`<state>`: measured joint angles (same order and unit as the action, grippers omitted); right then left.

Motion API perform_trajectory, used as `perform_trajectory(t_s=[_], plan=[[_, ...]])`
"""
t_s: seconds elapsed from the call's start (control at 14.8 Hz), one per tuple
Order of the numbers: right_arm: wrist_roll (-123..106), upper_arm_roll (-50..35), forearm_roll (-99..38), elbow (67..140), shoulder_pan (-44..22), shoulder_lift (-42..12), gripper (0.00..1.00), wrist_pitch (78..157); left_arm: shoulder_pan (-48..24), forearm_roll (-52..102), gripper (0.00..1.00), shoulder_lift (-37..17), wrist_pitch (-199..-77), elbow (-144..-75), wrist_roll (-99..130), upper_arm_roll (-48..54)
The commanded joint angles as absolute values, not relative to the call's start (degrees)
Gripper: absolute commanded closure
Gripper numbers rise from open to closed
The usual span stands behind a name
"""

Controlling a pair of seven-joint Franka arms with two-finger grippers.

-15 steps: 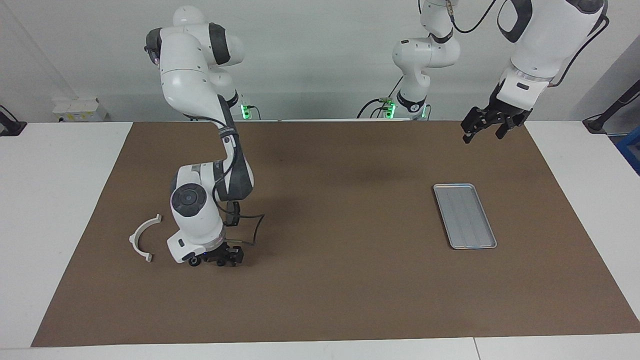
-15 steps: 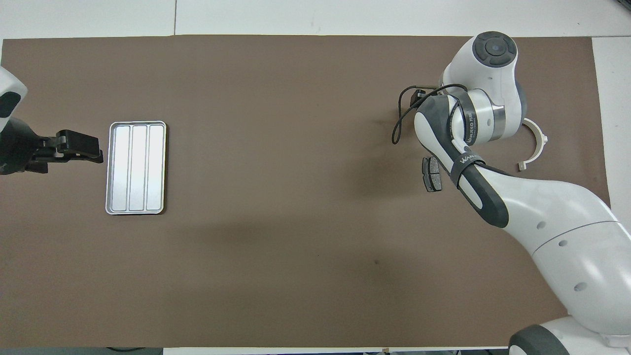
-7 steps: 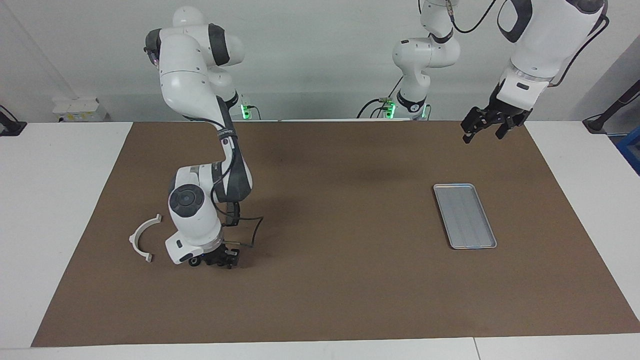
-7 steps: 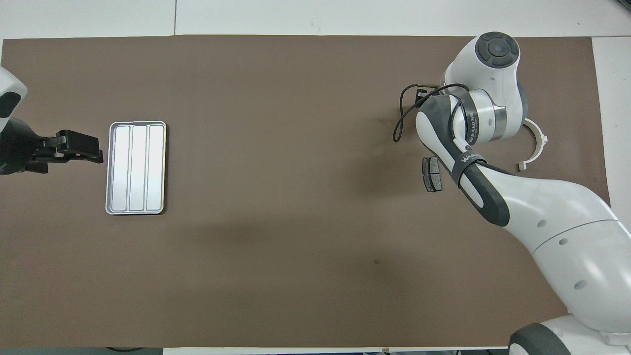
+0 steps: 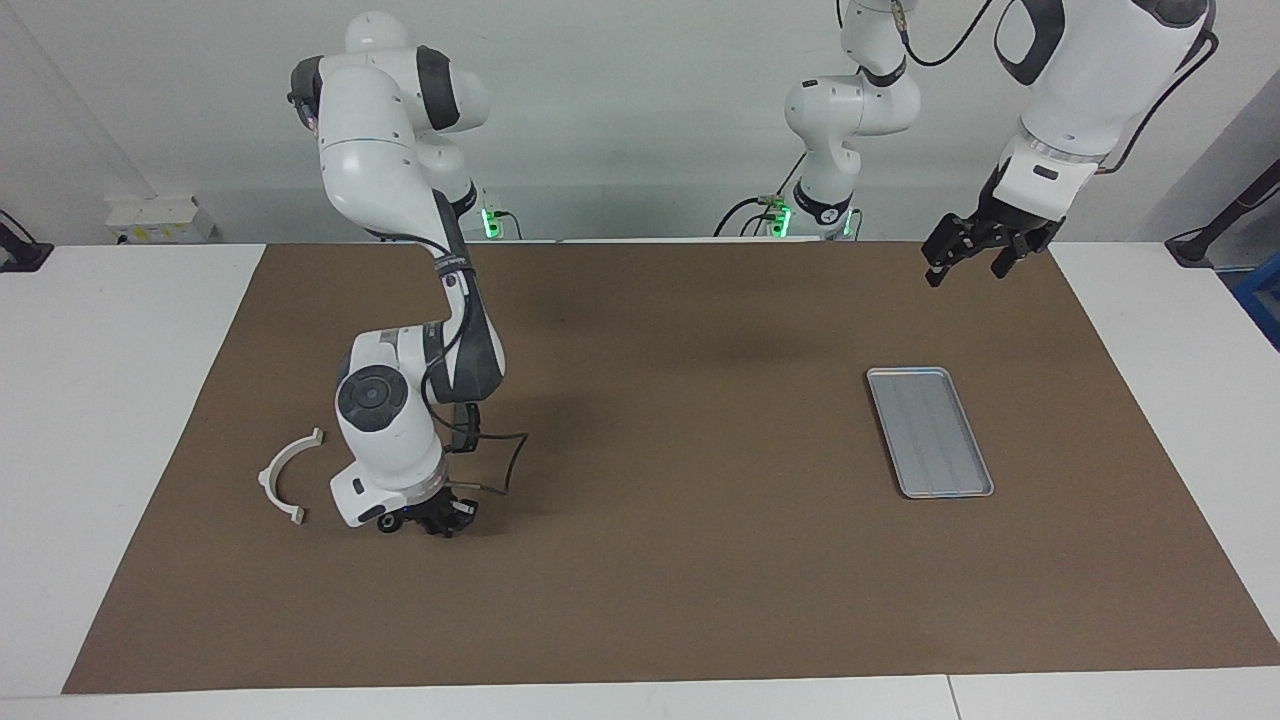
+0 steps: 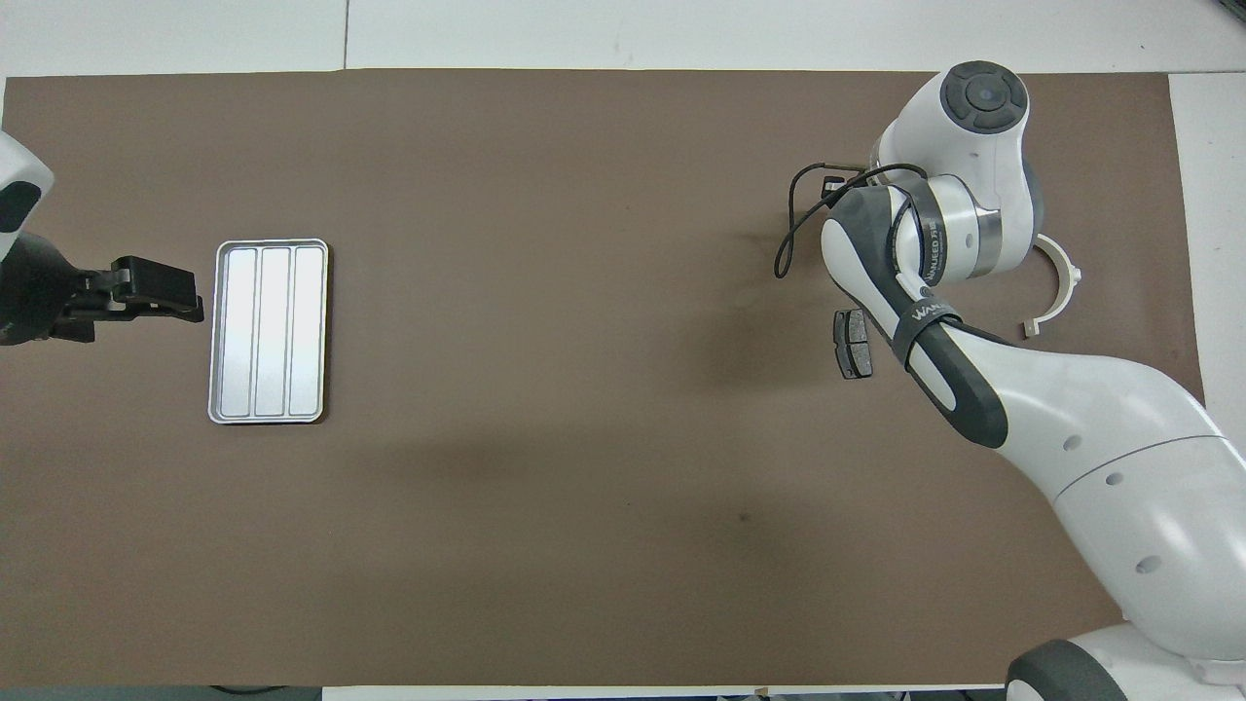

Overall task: Pick bearing gear from pile to tray
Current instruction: 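Grasp the black bearing with the right gripper and lift it, then carry the bearing to the table center and release it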

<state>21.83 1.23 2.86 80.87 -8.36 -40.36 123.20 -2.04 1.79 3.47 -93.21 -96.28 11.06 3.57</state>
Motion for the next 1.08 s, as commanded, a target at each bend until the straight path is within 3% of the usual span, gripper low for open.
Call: perform_trajectory(t_s=[0.0, 0.27, 0.61, 0.81, 1.01], plan=[[22.42, 1.05, 2.64, 81.13, -7.73, -40.70, 1.00, 122.53, -2.29, 2.64, 0.00, 4.48, -92.37, -96.77, 10.81, 3.16], [16.54, 1.23, 3.87, 72.18, -7.64, -38.07, 1.00, 104.37, -2.20, 2.64, 0.00, 4.48, -92.37, -96.77, 10.81, 3.16], [19.21, -2.19, 2.81, 67.07, -11.94, -27.52, 1.00, 86.60, -2.29, 2.64, 0.00, 4.48, -92.37, -96.77, 10.81, 3.16], [38.24, -5.97, -0.52, 65.13, -17.11, -25.49, 1.00, 84.02, -2.29, 2.64, 0.00, 4.48, -92.37, -96.77, 10.81, 3.16], [57.42, -6.68, -1.32, 65.91, -25.38, -25.22, 1.00, 90.50, -2.29, 2.64, 0.00, 4.48, -92.37, -96.77, 10.81, 3.16]])
